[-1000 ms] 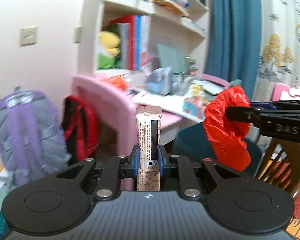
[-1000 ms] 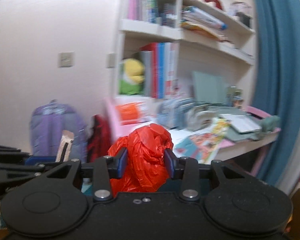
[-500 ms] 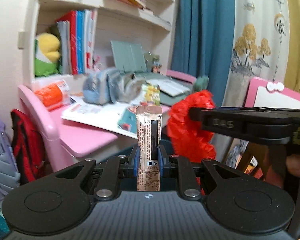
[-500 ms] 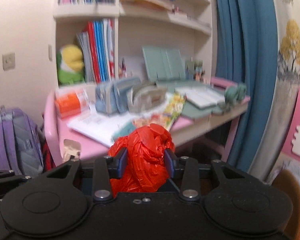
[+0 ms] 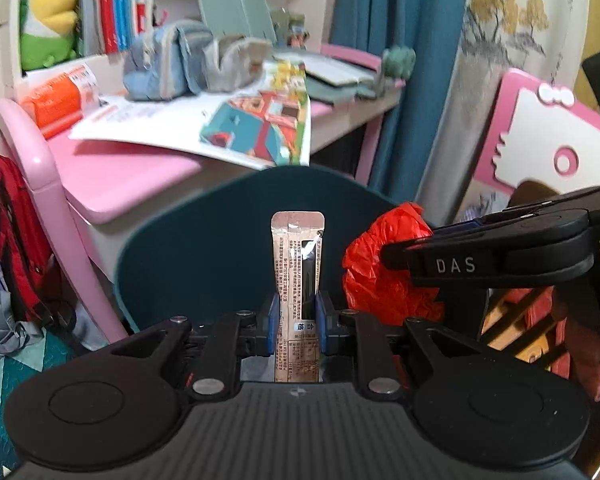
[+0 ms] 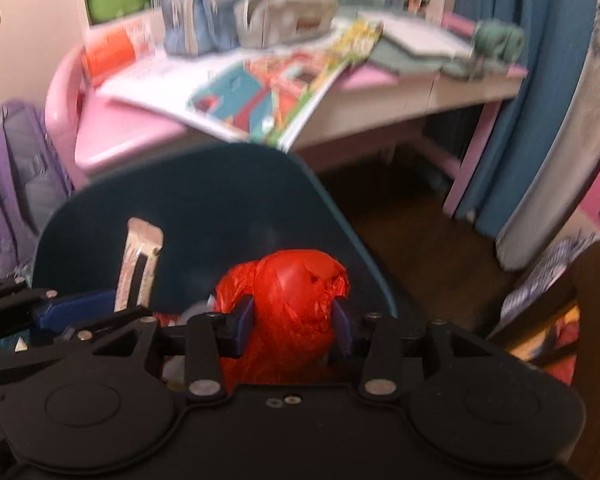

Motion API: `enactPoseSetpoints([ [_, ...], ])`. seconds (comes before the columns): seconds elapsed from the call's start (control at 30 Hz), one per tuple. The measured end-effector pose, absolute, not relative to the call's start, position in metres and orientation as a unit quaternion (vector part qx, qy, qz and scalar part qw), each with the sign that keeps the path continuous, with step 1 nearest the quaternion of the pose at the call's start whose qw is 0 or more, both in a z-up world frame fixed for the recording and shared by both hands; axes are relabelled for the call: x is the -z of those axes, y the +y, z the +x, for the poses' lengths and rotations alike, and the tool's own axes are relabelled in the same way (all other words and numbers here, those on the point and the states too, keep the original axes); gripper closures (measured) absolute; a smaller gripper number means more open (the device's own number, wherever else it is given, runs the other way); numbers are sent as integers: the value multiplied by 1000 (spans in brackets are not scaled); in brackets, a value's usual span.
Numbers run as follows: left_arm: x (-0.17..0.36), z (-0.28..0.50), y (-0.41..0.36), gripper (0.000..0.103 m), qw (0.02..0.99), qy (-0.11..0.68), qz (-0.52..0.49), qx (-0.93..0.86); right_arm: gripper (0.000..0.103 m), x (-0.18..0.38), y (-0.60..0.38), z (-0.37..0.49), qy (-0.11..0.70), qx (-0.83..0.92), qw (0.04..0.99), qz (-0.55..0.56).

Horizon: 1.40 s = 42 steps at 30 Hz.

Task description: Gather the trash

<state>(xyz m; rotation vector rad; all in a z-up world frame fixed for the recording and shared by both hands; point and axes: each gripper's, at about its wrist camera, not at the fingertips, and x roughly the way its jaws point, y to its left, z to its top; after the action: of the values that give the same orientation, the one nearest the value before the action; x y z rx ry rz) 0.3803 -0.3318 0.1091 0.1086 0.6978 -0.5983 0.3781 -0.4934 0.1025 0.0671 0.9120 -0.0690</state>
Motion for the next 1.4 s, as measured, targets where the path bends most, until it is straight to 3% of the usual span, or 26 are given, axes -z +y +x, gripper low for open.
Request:
enactPoseSetpoints([
  [0.27, -103, 375, -338, 84, 878, 369, 58, 299, 52, -101, -494, 371, 466, 26, 884, 34],
  [0.47, -110, 367, -329, 74, 881, 367, 41, 295, 50, -115, -490, 351, 458, 30, 888, 21],
  [0.5, -113, 366, -328, 71, 882, 364, 41, 295, 50, -118, -490, 347, 454, 31, 890, 23],
  [0.6, -121, 357, -321, 44, 889, 351, 37, 293, 50, -130, -492, 333, 438, 33, 898, 31],
  [0.63, -124, 353, -318, 39, 892, 344, 35, 291, 50, -134, -492, 328, 433, 32, 900, 33],
  [0.87, -143, 327, -301, 38, 901, 319, 39, 292, 49, -163, -481, 287, 393, 12, 919, 29],
  [0.93, -148, 317, -295, 31, 905, 309, 41, 290, 49, -170, -476, 276, 382, 6, 924, 25],
  [1.1, -160, 293, -278, 29, 913, 284, 38, 290, 49, -185, -461, 244, 352, -13, 936, 17],
  [1.2, -167, 280, -268, 22, 918, 270, 36, 290, 48, -192, -454, 228, 337, -21, 941, 13],
  [1.4, -180, 254, -250, 21, 925, 241, 28, 291, 48, -202, -441, 202, 314, -28, 949, 6],
])
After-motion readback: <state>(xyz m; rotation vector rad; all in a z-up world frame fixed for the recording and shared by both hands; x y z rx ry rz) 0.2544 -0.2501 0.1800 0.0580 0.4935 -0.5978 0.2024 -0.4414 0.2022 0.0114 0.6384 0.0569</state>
